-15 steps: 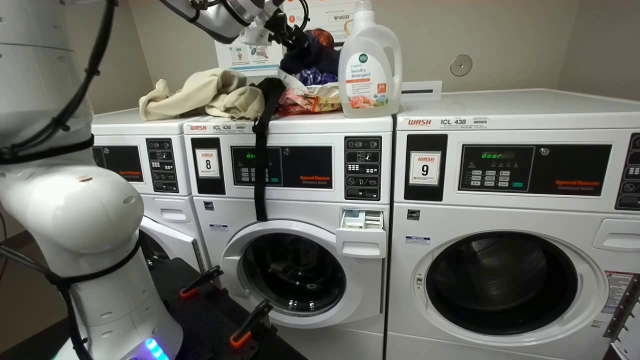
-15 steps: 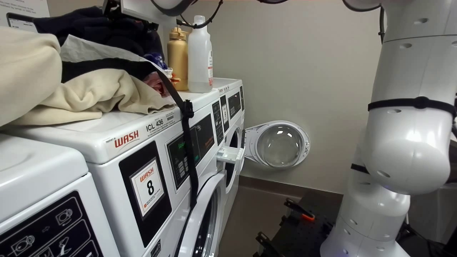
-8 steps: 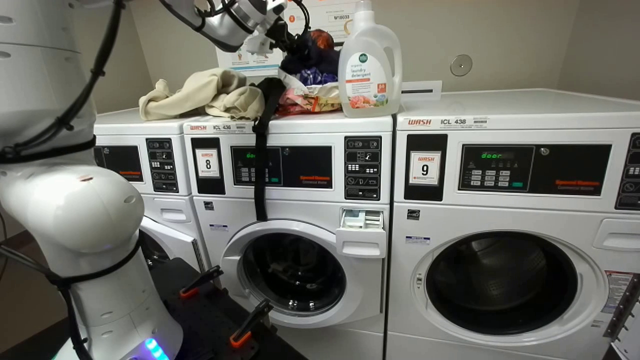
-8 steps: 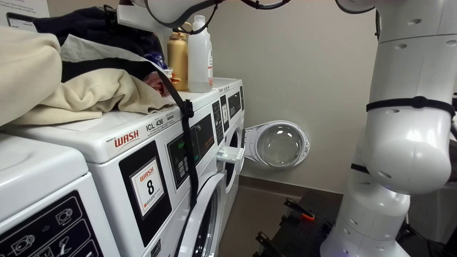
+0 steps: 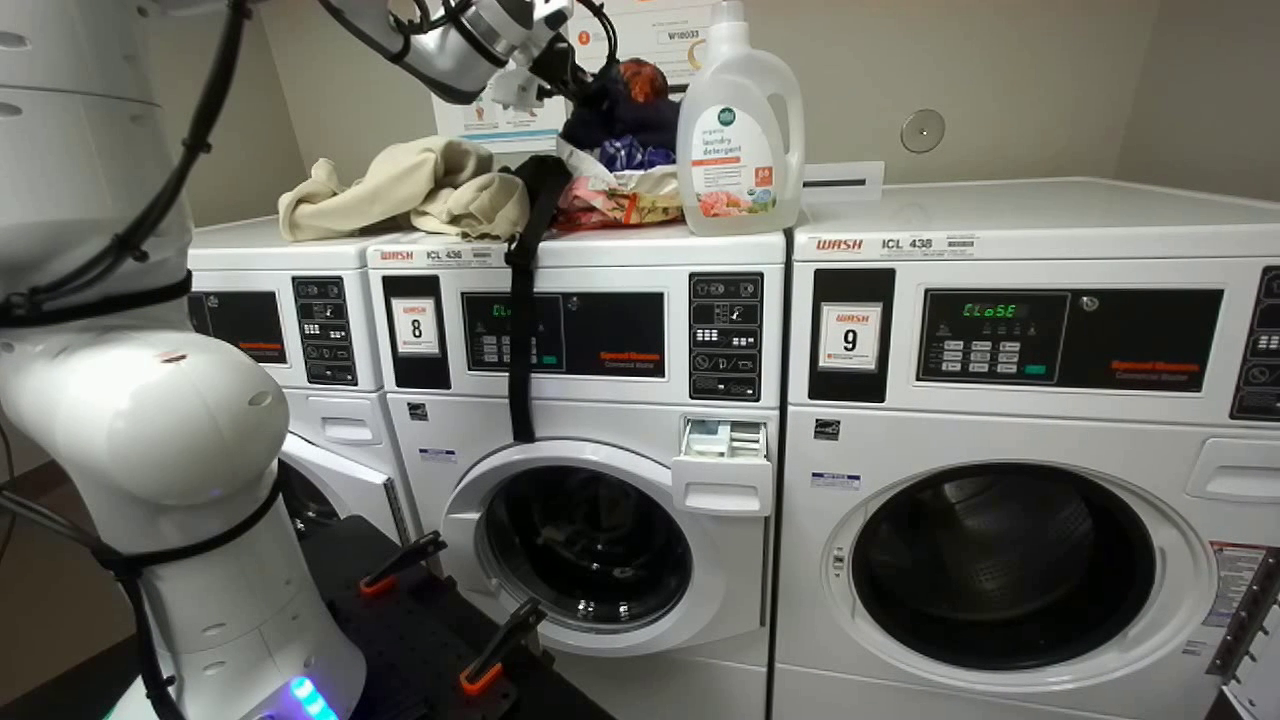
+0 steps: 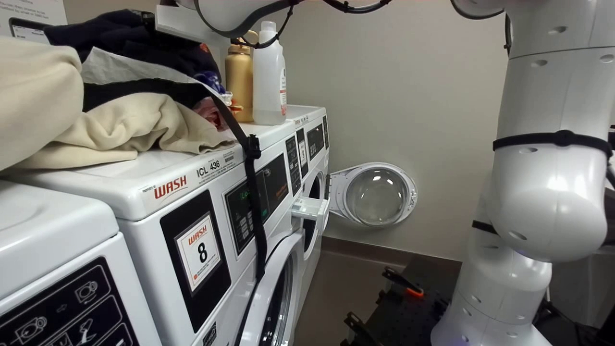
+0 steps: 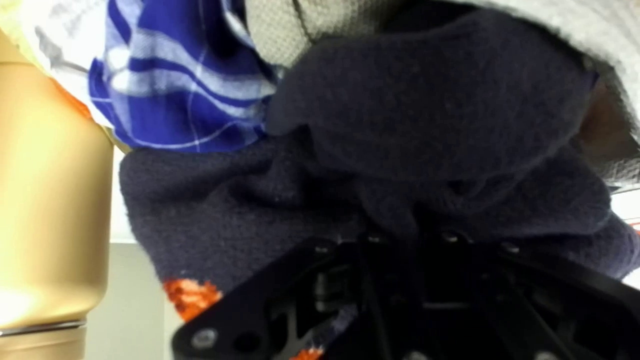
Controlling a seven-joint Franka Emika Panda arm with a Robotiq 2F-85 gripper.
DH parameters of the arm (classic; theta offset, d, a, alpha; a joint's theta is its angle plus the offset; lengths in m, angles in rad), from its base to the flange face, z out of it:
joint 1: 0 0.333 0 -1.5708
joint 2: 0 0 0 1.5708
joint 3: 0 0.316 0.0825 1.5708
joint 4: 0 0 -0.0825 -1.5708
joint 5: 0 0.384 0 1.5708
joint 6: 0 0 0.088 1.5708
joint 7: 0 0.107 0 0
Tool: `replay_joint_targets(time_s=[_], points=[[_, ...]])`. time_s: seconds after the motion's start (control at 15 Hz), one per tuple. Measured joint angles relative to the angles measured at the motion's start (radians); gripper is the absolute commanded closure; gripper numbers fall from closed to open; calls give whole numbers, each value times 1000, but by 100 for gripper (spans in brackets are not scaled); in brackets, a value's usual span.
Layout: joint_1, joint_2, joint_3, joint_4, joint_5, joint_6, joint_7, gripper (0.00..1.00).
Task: Take the clothes out of the bag on the washing machine
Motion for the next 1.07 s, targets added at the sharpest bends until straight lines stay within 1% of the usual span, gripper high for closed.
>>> replay_joint_targets(time_s=[0.07, 0.13, 0.33, 0.47, 0.67, 0.87, 1.07], points=[[0, 0, 0, 0, 0, 1, 9, 95], [0, -1, 0, 0, 0, 2, 21, 94], [0, -1, 1, 3, 31, 26, 60, 93], [1, -1, 8, 13, 99, 76, 65, 94], [10, 1, 39, 46, 208, 147, 65, 94], [26, 8, 88, 106, 329, 177, 50, 94], [45, 35, 152, 193, 438, 184, 7, 94]])
